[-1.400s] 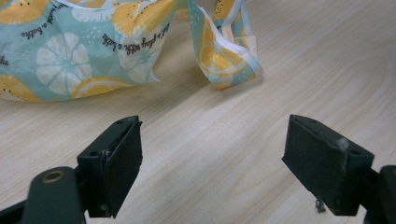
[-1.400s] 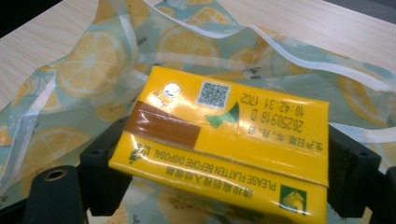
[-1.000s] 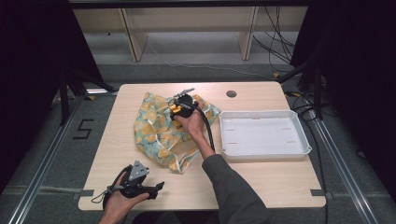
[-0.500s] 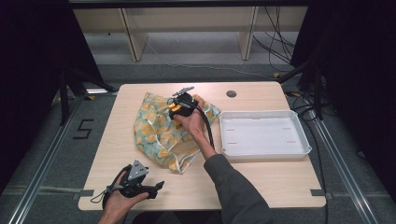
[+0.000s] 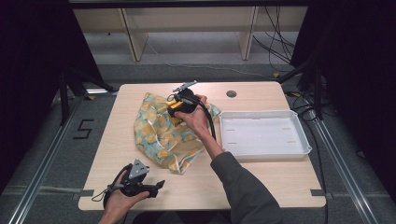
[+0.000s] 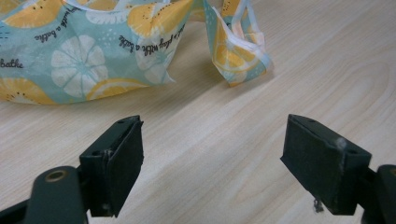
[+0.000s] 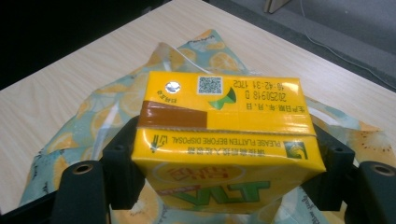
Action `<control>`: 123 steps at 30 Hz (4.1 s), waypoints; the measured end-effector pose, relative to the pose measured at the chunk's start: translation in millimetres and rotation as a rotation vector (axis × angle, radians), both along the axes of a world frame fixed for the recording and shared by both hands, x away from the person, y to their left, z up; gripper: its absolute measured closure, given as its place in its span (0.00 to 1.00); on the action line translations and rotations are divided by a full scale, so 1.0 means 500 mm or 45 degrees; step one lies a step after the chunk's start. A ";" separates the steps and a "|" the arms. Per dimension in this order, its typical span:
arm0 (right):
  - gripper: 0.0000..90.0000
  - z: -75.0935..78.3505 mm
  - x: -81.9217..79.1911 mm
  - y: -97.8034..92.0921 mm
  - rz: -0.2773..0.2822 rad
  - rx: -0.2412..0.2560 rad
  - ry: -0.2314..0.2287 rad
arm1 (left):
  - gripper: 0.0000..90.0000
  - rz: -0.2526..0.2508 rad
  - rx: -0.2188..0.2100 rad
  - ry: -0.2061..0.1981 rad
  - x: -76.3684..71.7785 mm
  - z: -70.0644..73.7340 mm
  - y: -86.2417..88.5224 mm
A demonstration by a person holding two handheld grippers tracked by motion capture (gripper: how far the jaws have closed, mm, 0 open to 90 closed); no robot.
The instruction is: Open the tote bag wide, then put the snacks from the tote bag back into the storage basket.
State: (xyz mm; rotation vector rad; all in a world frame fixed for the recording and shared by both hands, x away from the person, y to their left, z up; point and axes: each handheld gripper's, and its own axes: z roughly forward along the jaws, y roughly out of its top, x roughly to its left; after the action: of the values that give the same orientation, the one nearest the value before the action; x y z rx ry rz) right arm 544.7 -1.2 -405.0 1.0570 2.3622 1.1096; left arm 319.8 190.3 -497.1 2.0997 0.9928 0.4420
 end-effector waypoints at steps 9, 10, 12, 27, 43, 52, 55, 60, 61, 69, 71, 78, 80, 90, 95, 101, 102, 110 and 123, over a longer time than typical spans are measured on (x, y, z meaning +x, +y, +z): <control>0.33 0.046 -0.035 -0.013 0.052 0.034 -0.035 | 0.22 0.017 -0.013 0.002 0.003 -0.001 -0.003; 0.33 0.055 -0.043 -0.016 0.068 0.028 -0.027 | 0.22 0.014 -0.008 0.006 0.005 -0.002 -0.002; 0.33 0.061 -0.049 -0.019 0.081 0.029 -0.040 | 0.22 -0.010 0.013 0.011 0.005 0.002 0.000; 0.33 0.108 -0.130 -0.086 0.149 0.027 -0.077 | 0.22 -0.007 0.013 -0.021 -0.001 0.005 0.005; 0.33 0.102 -0.202 -0.210 0.115 0.049 -0.085 | 0.22 0.020 -0.007 -0.019 0.000 0.001 0.003; 0.33 0.086 -0.216 -0.278 0.056 0.035 -0.084 | 0.22 -0.012 0.041 -0.023 0.001 0.005 0.010; 0.33 0.077 -0.223 -0.295 0.016 0.042 -0.077 | 0.22 -0.010 0.036 -0.020 0.001 0.005 0.010; 0.33 0.052 -0.226 -0.327 -0.023 0.046 -0.092 | 0.22 0.023 -0.006 -0.013 0.001 -0.003 0.002; 0.33 0.048 -0.226 -0.334 -0.035 0.048 -0.096 | 0.22 0.023 -0.009 -0.012 0.001 -0.002 0.002; 0.33 0.022 -0.231 -0.384 -0.099 0.035 -0.080 | 0.22 0.018 -0.009 -0.008 0.002 -0.003 0.004; 0.33 0.015 -0.232 -0.389 -0.124 0.034 -0.085 | 0.22 0.014 -0.003 -0.007 0.002 -0.003 0.004; 0.33 -0.005 -0.226 -0.405 -0.143 0.010 -0.088 | 0.22 0.013 0.002 -0.004 0.002 -0.002 0.006; 0.33 -0.010 -0.225 -0.405 -0.149 0.011 -0.081 | 0.22 0.021 -0.007 -0.011 0.002 -0.003 0.004; 0.33 -0.035 -0.218 -0.411 -0.175 -0.002 -0.087 | 0.22 0.023 -0.004 -0.017 0.001 -0.003 0.004; 0.33 -0.041 -0.217 -0.412 -0.186 -0.009 -0.053 | 0.22 -0.004 0.016 -0.023 0.001 0.000 0.007; 0.33 -0.053 -0.215 -0.413 -0.185 -0.037 -0.034 | 0.22 -0.005 0.014 -0.024 0.001 0.000 0.006; 0.33 -0.053 -0.215 -0.413 -0.185 -0.037 -0.034 | 0.22 -0.005 0.014 -0.024 0.001 0.000 0.006; 0.33 -0.068 -0.211 -0.408 -0.185 -0.039 -0.050 | 0.22 0.016 0.001 -0.013 0.000 -0.003 0.004; 0.33 -0.083 -0.219 -0.409 -0.220 -0.016 -0.026 | 0.22 -0.012 0.018 -0.019 0.000 0.000 0.006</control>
State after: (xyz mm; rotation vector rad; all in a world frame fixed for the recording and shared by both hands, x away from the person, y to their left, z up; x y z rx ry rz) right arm 435.5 -205.9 -446.5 1.2135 2.2114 1.0364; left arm 319.8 193.1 -497.1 2.1099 0.9737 0.4601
